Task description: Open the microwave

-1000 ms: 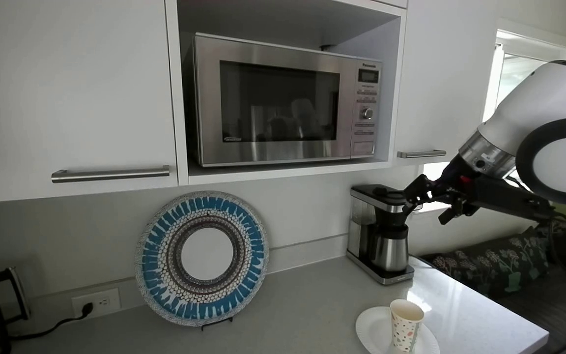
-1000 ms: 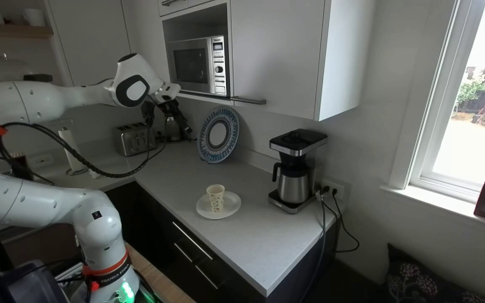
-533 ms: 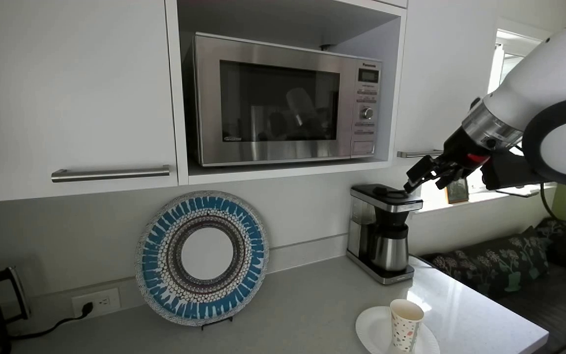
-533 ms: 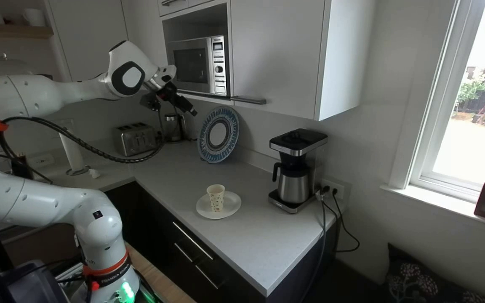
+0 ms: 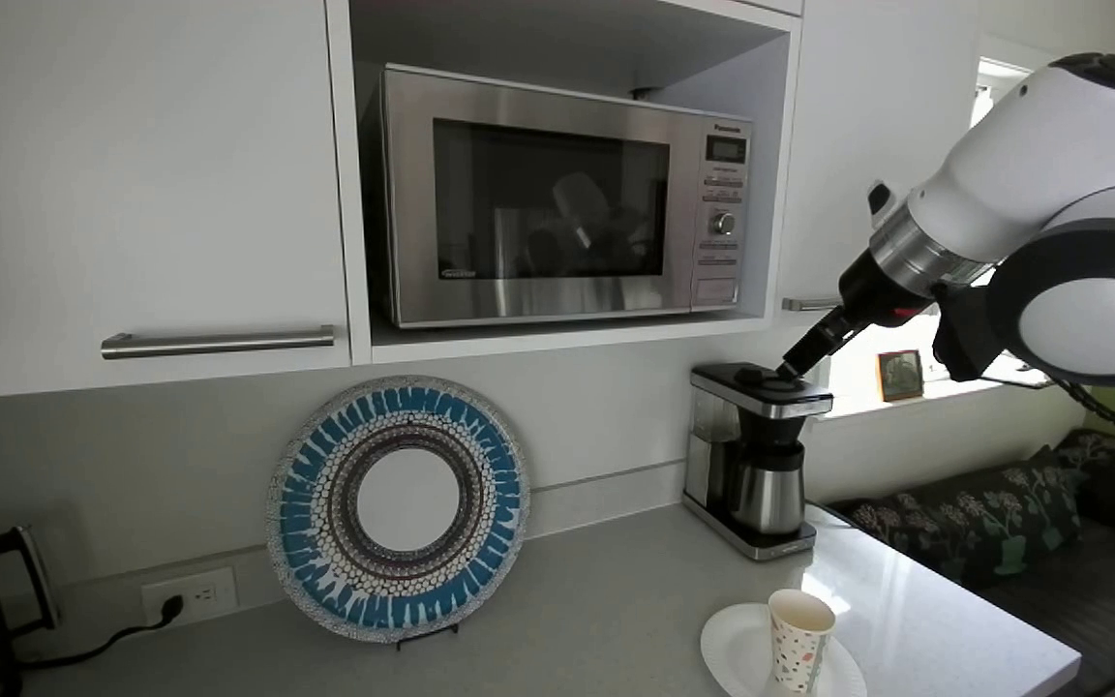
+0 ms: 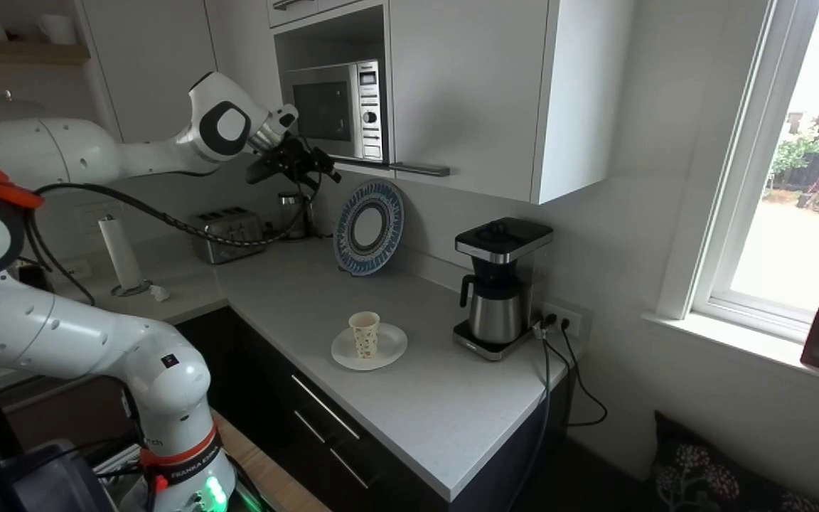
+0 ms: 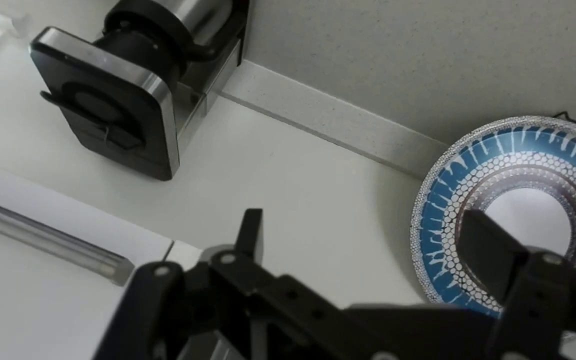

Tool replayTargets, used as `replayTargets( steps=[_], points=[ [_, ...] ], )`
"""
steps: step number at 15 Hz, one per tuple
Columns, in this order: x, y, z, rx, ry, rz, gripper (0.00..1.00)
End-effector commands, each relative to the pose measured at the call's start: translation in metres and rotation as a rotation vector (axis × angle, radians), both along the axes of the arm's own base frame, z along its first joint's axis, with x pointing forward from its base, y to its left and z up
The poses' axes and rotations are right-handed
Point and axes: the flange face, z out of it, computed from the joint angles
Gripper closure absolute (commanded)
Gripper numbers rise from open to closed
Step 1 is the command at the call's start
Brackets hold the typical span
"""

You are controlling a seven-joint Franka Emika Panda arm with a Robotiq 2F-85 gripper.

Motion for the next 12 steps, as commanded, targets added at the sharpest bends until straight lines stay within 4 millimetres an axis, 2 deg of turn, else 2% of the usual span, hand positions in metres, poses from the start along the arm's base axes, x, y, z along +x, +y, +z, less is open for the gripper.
replayTargets(
  steps=[1,2,3,7,12],
  points=[
    [0.009,0.008,0.003,-0.145,-0.007,0.139,0.00],
    [0.007,0.011,0.004,-0.176,-0.015,0.183,0.00],
    [0.005,0.008,0.002,-0.115,-0.009,0.109,0.00],
    [0.005,0.009,0.002,-0.116,-0.011,0.116,0.00],
    [0.005,-0.008,0.022,-0.352,-0.124,0.313,0.00]
  ],
)
